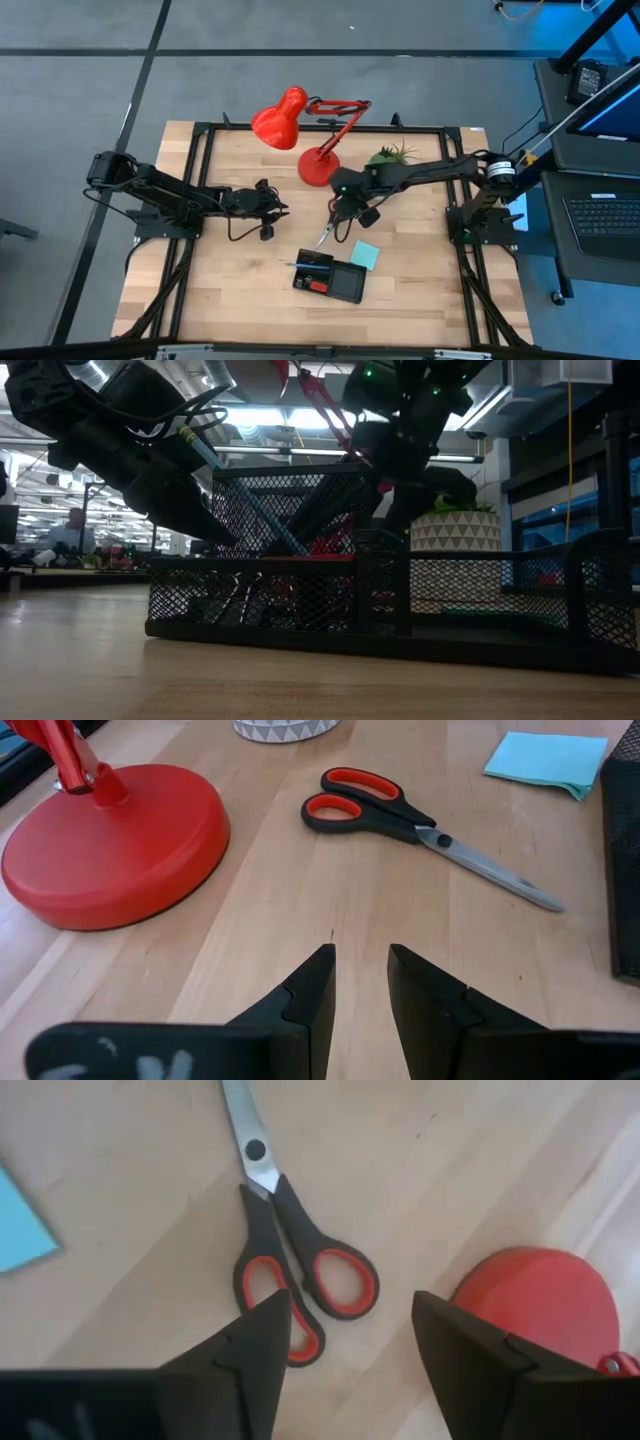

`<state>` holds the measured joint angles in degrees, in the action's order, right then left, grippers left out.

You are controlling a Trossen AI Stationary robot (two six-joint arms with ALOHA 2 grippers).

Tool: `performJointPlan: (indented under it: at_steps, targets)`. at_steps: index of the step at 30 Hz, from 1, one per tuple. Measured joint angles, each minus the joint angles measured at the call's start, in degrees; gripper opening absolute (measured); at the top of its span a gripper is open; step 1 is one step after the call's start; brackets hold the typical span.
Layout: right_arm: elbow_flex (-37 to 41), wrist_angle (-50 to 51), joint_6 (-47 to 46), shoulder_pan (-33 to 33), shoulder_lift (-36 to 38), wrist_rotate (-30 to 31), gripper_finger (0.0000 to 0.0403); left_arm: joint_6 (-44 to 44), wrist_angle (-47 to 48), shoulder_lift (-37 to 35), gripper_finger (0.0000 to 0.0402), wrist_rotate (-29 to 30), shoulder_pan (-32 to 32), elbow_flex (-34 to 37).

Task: Pick and place office supplies into organizer
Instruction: Put the black scissors into the black desk organizer

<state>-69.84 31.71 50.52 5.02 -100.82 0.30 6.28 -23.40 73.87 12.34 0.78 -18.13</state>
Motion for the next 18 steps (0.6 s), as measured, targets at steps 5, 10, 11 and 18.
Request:
performJointPlan:
  at_steps: [5, 10, 11, 18]
  targets:
    - [0.0, -0.6, 5.3, 0.0, -2.4, -0.1, 0.0199, 0.0, 0.6, 0.0, 0.0088, 0.0, 0.0, 0.0]
    - [0.0, -0.2, 10.3, 0.0, -4.7, 0.0, 0.0198, 1.8, 1.3, 0.0, 0.0088, 0.0, 0.0, 0.0]
    - [0.0, -0.2, 11.3, 0.0, -5.1, 0.0, 0.0198, 2.1, 1.5, 0.0, 0.0088, 0.0, 0.0, 0.0]
    - [0.0, -1.4, 14.3, 0.3, -6.2, 0.0, 0.0197, 2.1, 1.8, 0.0, 0.0088, 0.0, 0.0, 0.0]
